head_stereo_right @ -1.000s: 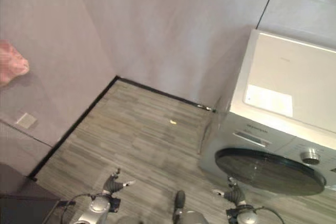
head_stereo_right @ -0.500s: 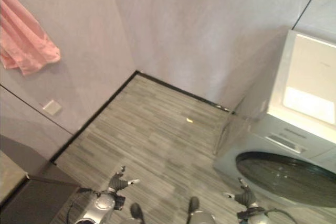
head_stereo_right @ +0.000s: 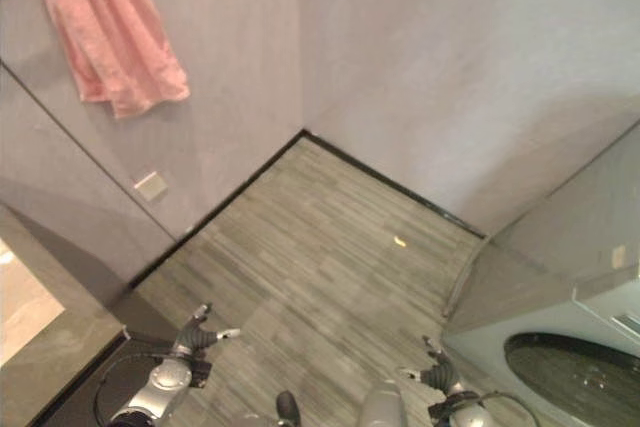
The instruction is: Put brush and paste in cup on sink, flatten towel.
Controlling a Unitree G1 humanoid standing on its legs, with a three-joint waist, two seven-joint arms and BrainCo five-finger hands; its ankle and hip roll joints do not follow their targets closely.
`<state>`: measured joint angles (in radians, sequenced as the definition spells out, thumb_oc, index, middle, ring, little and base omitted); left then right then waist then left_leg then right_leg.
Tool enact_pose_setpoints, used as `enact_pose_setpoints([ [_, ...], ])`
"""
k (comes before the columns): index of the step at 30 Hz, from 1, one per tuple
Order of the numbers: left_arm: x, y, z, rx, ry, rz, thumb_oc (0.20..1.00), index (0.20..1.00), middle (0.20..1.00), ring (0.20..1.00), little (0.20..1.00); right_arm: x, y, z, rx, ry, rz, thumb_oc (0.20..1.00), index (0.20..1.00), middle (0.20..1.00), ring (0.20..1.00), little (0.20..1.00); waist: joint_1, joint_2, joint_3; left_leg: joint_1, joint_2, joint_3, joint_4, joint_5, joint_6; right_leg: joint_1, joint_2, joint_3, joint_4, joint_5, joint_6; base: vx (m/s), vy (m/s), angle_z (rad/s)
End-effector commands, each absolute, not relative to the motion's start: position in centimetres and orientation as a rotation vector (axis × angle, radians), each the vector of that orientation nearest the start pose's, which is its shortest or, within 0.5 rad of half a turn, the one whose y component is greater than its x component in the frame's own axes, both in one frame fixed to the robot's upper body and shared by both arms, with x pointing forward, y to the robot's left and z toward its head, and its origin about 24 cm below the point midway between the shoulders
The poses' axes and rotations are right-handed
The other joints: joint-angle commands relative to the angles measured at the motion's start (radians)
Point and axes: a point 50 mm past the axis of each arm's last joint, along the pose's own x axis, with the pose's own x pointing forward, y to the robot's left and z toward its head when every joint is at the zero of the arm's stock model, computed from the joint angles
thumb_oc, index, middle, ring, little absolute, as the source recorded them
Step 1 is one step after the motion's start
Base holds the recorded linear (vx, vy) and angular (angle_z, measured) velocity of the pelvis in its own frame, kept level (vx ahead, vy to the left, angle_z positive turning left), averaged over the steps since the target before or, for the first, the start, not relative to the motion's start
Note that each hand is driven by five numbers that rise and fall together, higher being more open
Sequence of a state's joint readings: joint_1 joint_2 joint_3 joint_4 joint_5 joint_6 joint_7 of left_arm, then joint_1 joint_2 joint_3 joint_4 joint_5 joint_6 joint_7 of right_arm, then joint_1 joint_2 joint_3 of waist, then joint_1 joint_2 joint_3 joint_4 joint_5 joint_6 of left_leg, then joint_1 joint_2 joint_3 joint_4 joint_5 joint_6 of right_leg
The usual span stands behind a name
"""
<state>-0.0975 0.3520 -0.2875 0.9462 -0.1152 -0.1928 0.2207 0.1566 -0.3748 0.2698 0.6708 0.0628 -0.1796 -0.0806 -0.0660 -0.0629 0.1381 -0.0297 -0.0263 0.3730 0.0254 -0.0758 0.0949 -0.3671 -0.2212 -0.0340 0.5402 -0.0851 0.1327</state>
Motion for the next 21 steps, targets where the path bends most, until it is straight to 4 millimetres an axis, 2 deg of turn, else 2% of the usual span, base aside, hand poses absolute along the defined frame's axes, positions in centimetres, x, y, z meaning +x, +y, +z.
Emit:
enact_pose_setpoints([
  [1, 21.1, 23.6, -9.0, 0.411, 0.563, 0.145, 1.0, 1.0, 1.0, 1.0, 1.0, 15.2, -23.2, -9.6, -0.343, 0.61, 0.032, 1.0, 1.0, 1.0, 1.0, 1.0, -0.03, 0.0, 0.045, -0.034, 0.042, -0.082, 0.06, 0.029, -0.069, 0.074, 0.067, -0.03, -0.217, 0.169, 0.009, 0.28, -0.116, 0.31],
  [2, 21.0, 23.6, -9.3, 0.405, 0.577, 0.15, 1.0, 1.0, 1.0, 1.0, 1.0, 15.1, -23.1, -9.8, -0.306, 0.618, 0.021, 1.0, 1.0, 1.0, 1.0, 1.0, -0.049, -0.017, 0.056, 0.003, 0.032, -0.111, 0.055, 0.018, -0.085, 0.045, 0.094, 0.014, -0.356, 0.208, 0.027, 0.4, -0.167, 0.34],
  [4, 20.9, 23.2, -9.5, 0.415, 0.589, 0.132, 1.0, 1.0, 1.0, 1.0, 1.0, 14.8, -23.1, -10.0, -0.32, 0.632, 0.03, 1.0, 1.0, 1.0, 1.0, 1.0, -0.067, -0.028, 0.053, 0.043, 0.03, -0.145, 0.034, 0.014, -0.1, 0.016, 0.107, 0.049, -0.415, 0.252, 0.049, 0.39, -0.18, 0.4],
  [6, 20.9, 22.5, -9.8, 0.419, 0.59, 0.098, 1.0, 1.0, 1.0, 1.0, 1.0, 14.0, -23.1, -10.3, -0.313, 0.654, 0.031, 1.0, 1.0, 1.0, 1.0, 1.0, -0.078, -0.037, 0.042, 0.054, 0.031, -0.174, 0.038, 0.01, -0.116, 0.064, 0.112, 0.063, -0.441, 0.245, 0.042, 0.27, -0.199, 1.18],
  [7, 20.9, 21.9, -9.9, 0.421, 0.588, 0.081, 1.0, 1.0, 1.0, 1.0, 1.0, 13.5, -23.2, -10.7, -0.318, 0.68, 0.029, 1.0, 1.0, 1.0, 1.0, 1.0, -0.079, -0.044, 0.025, 0.046, 0.043, -0.18, 0.049, 0.029, -0.133, 0.098, 0.124, 0.064, -0.467, 0.253, 0.028, 0.16, -0.18, 1.53],
  [8, 20.9, 21.9, -9.9, 0.421, 0.588, 0.081, 1.0, 1.0, 1.0, 1.0, 1.0, 13.5, -23.2, -10.7, -0.318, 0.68, 0.029, 1.0, 1.0, 1.0, 1.0, 1.0, -0.081, -0.044, 0.025, 0.045, 0.043, -0.182, 0.05, 0.029, -0.134, 0.099, 0.124, 0.062, -0.469, 0.253, 0.028, 0.18, -0.22, 1.3],
  [10, 21.2, 20.9, -9.9, 0.381, 0.582, 0.067, 1.0, 1.0, 1.0, 1.0, 1.0, 13.4, -23.6, -10.9, -0.345, 0.695, 0.02, 1.0, 1.0, 1.0, 1.0, 1.0, -0.078, -0.04, 0.005, 0.034, 0.078, -0.178, 0.052, 0.067, -0.164, 0.128, 0.122, 0.004, -0.497, 0.248, 0.014, 0.18, -0.195, 0.78],
  [11, 21.2, 20.9, -9.9, 0.381, 0.582, 0.067, 1.0, 1.0, 1.0, 1.0, 1.0, 13.4, -23.6, -10.9, -0.345, 0.695, 0.02, 1.0, 1.0, 1.0, 1.0, 1.0, -0.081, -0.04, 0.004, 0.032, 0.079, -0.181, 0.052, 0.067, -0.164, 0.128, 0.121, 0.002, -0.498, 0.249, 0.014, 0.15, -0.173, 0.57],
  [13, 21.6, 20.2, -9.7, 0.38, 0.562, 0.04, 1.0, 1.0, 1.0, 1.0, 1.0, 14.3, -23.8, -10.5, -0.355, 0.674, 0.013, 1.0, 1.0, 1.0, 1.0, 1.0, -0.082, -0.034, -0.001, 0.016, 0.108, -0.176, 0.037, 0.095, -0.183, 0.135, 0.121, -0.039, -0.51, 0.24, 0.008, 0.1, -0.126, 0.62],
  [19, 21.6, 19.8, -9.7, 0.394, 0.557, 0.008, 1.0, 1.0, 1.0, 1.0, 1.0, 14.9, -24.0, -10.5, -0.39, 0.672, 0.024, 1.0, 1.0, 1.0, 1.0, 1.0, -0.067, -0.028, -0.006, 0.025, 0.131, -0.181, -0.02, 0.125, -0.197, 0.152, 0.128, -0.077, -0.523, 0.22, 0.0, 0.09, -0.077, 0.33],
  [21, 20.9, 20.1, -10.1, 0.391, 0.588, 0.015, 1.0, 1.0, 1.0, 1.0, 1.0, 14.9, -23.8, -10.6, -0.377, 0.678, 0.03, 1.0, 1.0, 1.0, 1.0, 1.0, -0.054, -0.03, -0.012, 0.035, 0.134, -0.182, -0.034, 0.127, -0.198, 0.166, 0.131, -0.084, -0.534, 0.219, -0.001, 0.05, -0.027, 0.16],
])
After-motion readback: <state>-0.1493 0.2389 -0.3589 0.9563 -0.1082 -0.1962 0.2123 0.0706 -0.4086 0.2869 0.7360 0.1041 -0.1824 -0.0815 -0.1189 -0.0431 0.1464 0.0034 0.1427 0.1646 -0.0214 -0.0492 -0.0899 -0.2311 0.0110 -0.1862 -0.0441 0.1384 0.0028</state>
